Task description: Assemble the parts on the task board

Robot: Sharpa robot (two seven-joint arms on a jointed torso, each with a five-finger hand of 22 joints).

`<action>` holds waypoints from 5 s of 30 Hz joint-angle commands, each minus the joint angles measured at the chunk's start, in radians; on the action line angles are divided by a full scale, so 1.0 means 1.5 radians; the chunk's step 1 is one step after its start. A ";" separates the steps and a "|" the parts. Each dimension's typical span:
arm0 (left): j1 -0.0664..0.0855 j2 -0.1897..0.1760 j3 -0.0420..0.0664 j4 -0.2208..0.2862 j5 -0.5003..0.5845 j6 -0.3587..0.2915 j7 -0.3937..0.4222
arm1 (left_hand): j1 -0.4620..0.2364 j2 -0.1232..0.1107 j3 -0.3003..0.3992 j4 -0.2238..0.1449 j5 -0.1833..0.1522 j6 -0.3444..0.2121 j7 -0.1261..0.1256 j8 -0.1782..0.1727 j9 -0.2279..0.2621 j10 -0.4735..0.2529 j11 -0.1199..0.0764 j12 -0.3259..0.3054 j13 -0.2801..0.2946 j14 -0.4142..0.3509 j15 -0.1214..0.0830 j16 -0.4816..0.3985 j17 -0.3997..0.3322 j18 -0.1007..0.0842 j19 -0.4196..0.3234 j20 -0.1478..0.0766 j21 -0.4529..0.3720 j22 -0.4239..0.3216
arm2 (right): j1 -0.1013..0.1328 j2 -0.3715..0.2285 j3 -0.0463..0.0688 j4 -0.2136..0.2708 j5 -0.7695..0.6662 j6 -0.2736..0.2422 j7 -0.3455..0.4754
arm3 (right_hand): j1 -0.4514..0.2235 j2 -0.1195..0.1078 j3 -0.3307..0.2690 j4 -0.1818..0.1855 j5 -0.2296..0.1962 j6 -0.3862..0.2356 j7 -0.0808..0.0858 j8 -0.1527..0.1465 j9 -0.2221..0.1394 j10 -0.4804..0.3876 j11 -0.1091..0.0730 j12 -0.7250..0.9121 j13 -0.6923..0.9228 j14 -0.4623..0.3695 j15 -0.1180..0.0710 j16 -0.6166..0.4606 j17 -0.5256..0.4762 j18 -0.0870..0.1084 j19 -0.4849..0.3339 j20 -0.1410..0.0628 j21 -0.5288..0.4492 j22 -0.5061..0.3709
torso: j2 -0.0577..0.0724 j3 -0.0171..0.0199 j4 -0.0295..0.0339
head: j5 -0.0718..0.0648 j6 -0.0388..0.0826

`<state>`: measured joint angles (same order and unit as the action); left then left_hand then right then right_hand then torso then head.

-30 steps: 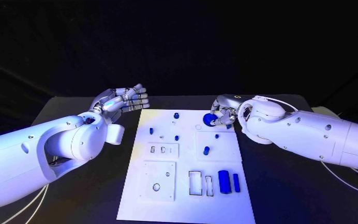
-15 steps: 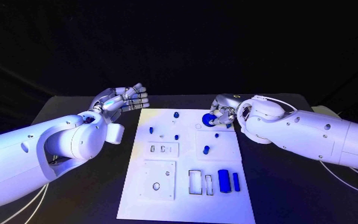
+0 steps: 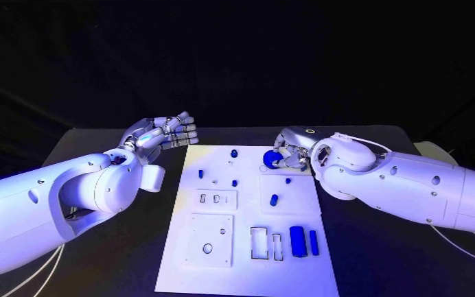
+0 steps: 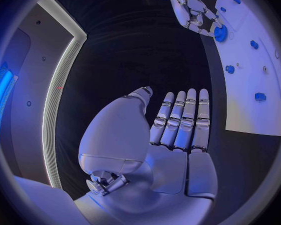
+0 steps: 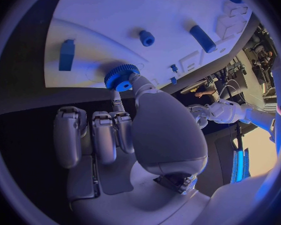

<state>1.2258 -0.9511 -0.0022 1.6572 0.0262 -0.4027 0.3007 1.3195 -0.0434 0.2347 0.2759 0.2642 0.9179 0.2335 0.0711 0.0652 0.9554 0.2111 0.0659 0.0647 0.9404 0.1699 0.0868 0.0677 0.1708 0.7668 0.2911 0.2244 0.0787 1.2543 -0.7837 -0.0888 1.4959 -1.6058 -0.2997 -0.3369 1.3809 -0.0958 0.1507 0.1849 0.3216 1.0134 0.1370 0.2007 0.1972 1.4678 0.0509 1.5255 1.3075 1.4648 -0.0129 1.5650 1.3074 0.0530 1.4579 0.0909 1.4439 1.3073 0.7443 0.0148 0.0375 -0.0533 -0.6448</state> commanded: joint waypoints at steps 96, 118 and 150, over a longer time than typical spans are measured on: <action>0.001 0.011 0.000 -0.009 0.001 0.019 -0.002 | 0.004 0.001 0.001 0.000 -0.002 -0.011 0.019 -0.005 0.000 -0.011 0.002 -0.001 -0.001 -0.002 0.006 -0.007 -0.001 0.004 0.003 0.000 -0.006 -0.002 | -0.011 0.091 -0.007 -0.030 0.060 -0.147 0.066 | -0.048 0.005 -0.004 0.025 -0.038 -0.038 0.016 -0.070 -0.004 -0.002 0.019 -0.021 0.099 0.068 0.014 0.000 0.165 -0.004 -0.007 0.017 -0.017 0.060 | -0.006 0.0007 -0.0062 | 0.011 -0.002; 0.000 0.024 -0.002 -0.024 0.002 0.033 -0.005 | 0.004 0.000 0.000 0.000 -0.002 -0.011 0.019 -0.005 0.000 -0.011 0.002 -0.001 -0.001 -0.002 0.006 -0.007 -0.001 0.004 0.003 0.000 -0.006 -0.003 | -0.001 -0.120 -0.010 -0.022 0.304 -0.040 0.297 | 0.022 -0.017 0.020 -0.048 0.004 -0.053 0.025 -0.078 -0.004 -0.115 0.027 -0.102 -0.006 0.040 0.020 -0.038 0.077 0.029 -0.110 0.021 -0.152 -0.066 | -0.022 0.0059 -0.0259 | 0.000 -0.005; -0.001 0.020 -0.002 -0.022 0.002 0.033 -0.005 | 0.004 0.000 0.000 0.000 -0.002 -0.011 0.019 -0.005 0.000 -0.011 0.002 -0.001 -0.001 -0.002 0.006 -0.008 -0.001 0.004 0.004 0.000 -0.006 -0.003 | -0.054 -0.076 -0.010 -0.094 0.287 -0.032 0.277 | 0.014 -0.019 0.011 -0.049 0.014 -0.060 0.026 -0.079 -0.004 -0.102 0.028 -0.089 0.007 0.052 0.021 -0.023 0.111 0.023 -0.090 0.022 -0.132 -0.043 | -0.022 0.0053 -0.0254 | 0.005 -0.022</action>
<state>1.2244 -0.9223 -0.0056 1.6220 0.0263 -0.3706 0.2896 1.3195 -0.0434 0.2347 0.2758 0.2642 0.9073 0.2300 0.0676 0.0652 0.9445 0.2147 0.0660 0.0640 0.9368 0.1735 0.0811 0.0677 0.1707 0.7668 0.2910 0.2207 0.0759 1.1750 -0.8992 -0.1045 1.3556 -1.1670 -0.3671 0.0795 1.4149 -0.1254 0.1739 0.1120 0.3391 0.9316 0.1756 0.0847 0.1900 1.3070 0.0939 1.3892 1.3080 1.4666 0.0108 1.5264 1.3073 0.0923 1.3150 0.1232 1.2411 1.2414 0.7110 0.0220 0.0001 -0.0469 -0.6760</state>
